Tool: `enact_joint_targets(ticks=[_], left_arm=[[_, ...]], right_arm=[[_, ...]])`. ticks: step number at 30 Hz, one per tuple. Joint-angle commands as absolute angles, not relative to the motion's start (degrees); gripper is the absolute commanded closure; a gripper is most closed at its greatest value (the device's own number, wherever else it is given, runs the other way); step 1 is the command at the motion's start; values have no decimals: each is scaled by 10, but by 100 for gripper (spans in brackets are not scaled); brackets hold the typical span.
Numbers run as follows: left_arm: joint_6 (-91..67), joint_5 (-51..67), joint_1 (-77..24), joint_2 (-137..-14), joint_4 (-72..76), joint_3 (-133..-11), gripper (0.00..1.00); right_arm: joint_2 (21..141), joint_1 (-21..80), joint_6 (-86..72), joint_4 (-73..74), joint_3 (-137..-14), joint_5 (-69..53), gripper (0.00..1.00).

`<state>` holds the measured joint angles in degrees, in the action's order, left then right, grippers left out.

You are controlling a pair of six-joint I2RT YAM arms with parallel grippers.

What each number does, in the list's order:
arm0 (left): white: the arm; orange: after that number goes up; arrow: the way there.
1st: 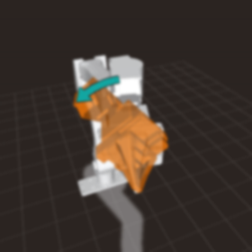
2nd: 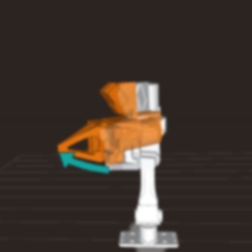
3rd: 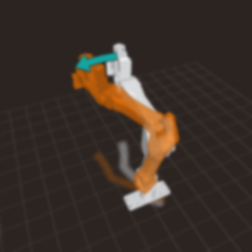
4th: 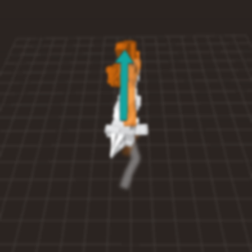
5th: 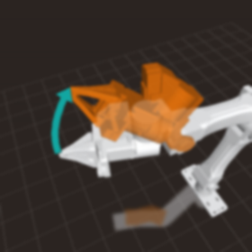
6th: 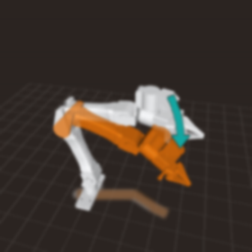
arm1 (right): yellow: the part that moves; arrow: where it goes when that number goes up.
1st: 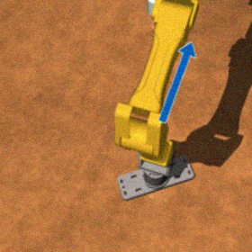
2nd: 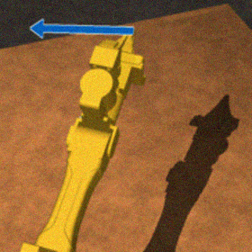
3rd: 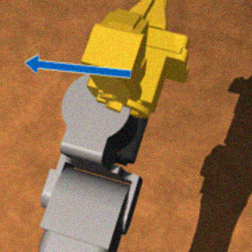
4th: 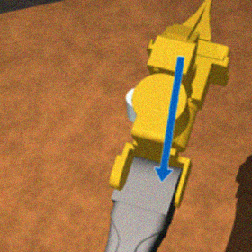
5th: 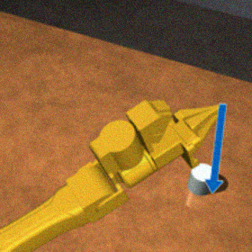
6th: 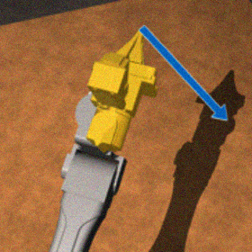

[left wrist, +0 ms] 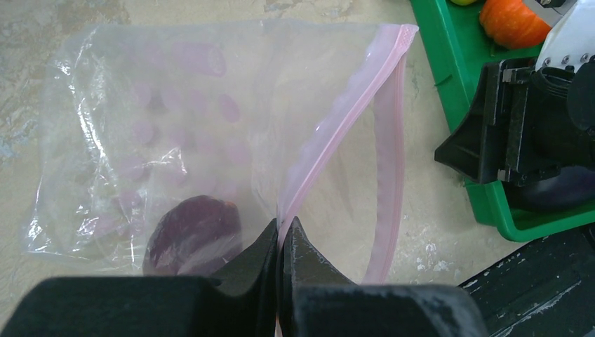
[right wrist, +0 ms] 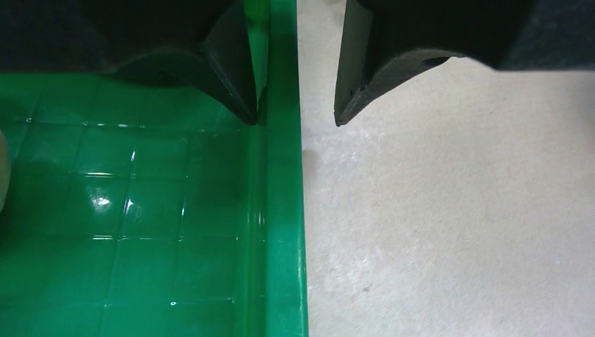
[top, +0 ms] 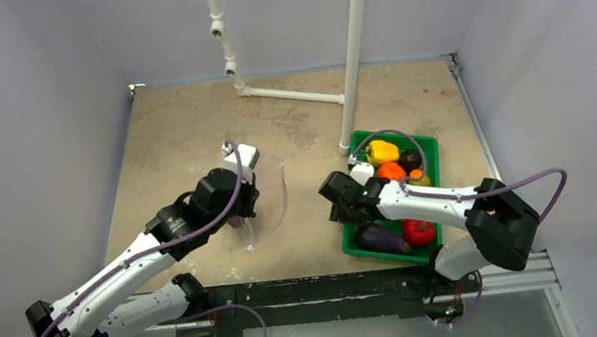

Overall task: Place the food in the zip-top bag and seal the zipper
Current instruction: Move the bin to the center of the board.

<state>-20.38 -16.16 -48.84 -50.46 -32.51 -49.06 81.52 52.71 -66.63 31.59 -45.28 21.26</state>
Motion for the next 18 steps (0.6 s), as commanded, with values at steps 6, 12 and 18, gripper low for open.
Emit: enact_joint_targets(ticks=[6,12,18], left_arm=[[-204,-152,-490,-497,-322,-498,100],[-204,-153,-490,-497,-322,-498,100],[-205,-159,-490,-494,-322,-498,100]], right_arm=[[819,550,-695,257,-510,189,47],[847,550,-694,219,-538,187,46],[905,550,-697,197,-599,210,45]])
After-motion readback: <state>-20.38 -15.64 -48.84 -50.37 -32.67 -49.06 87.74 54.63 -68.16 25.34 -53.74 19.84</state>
